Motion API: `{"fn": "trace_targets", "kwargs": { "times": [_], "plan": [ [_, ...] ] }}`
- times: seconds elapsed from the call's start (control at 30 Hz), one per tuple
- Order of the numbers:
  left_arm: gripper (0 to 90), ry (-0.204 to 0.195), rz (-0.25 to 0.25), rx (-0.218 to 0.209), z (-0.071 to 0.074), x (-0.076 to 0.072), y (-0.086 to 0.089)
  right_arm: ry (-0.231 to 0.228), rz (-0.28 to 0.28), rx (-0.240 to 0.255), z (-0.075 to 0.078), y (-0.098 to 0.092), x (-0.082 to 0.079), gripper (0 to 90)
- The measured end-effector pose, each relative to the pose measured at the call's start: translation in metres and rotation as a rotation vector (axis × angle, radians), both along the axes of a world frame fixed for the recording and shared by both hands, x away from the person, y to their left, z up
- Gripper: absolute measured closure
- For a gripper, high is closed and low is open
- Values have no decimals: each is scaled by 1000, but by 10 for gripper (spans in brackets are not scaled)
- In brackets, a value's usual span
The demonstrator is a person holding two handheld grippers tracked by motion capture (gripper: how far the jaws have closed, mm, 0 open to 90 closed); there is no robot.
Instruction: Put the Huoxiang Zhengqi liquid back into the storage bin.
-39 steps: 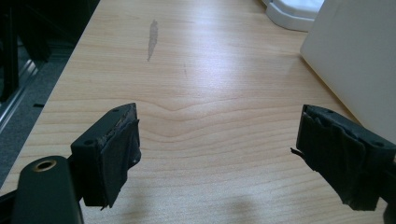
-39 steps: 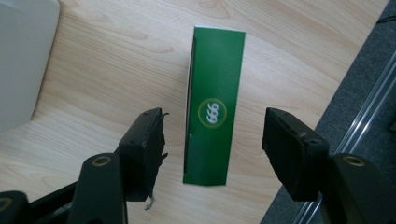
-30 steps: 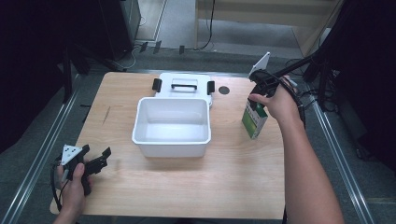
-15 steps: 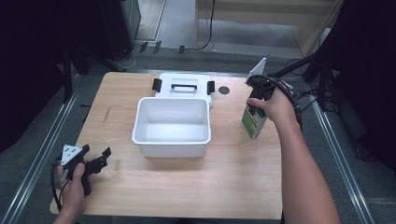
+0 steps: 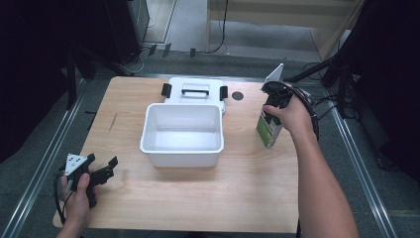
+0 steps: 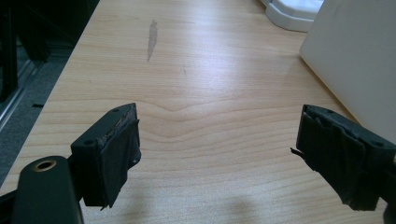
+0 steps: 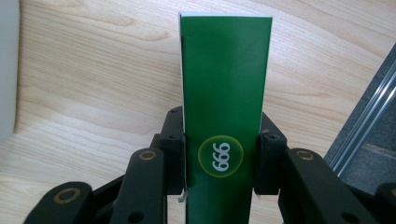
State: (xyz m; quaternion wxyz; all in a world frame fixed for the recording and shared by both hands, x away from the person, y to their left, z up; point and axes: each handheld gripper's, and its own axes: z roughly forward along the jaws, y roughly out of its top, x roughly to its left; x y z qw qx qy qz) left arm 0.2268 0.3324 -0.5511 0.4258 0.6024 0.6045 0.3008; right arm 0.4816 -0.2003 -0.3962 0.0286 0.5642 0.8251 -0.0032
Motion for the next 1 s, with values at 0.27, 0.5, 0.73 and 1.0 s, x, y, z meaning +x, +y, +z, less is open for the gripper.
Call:
{"fn": "trace_targets", "kwargs": {
  "times": [0.27,0.5,0.73,1.0],
  "plan": [
    [140,0,0,2,0,0,0,-53,71,5,19,5,-7,648],
    [140,0,0,3,0,0,0,-124,232,27,48,15,-18,649],
    [140,-3,2,3,0,0,0,-179,411,60,83,33,-35,648],
    [140,-1,1,4,0,0,0,-206,581,40,99,46,-49,647]
  ]
}}
